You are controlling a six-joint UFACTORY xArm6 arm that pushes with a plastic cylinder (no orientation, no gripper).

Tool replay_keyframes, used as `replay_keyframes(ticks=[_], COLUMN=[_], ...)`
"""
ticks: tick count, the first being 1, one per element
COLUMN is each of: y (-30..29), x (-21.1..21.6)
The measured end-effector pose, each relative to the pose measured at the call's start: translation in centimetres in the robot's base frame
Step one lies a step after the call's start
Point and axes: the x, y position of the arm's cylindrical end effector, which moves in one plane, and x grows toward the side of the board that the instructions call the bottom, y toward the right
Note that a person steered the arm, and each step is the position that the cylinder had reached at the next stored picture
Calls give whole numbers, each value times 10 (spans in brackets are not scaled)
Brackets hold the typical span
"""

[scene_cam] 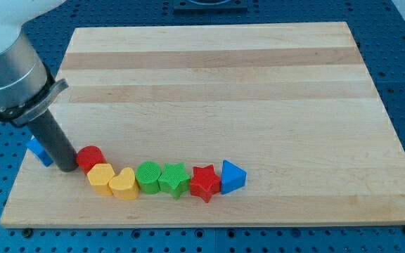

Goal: Move the red circle parallel to the right of the cube

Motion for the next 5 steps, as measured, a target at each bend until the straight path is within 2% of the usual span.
replay_keyframes(ticks=[1,2,3,4,5], y=[-20,-15,11,17,-7], x=[28,61,46,10,42])
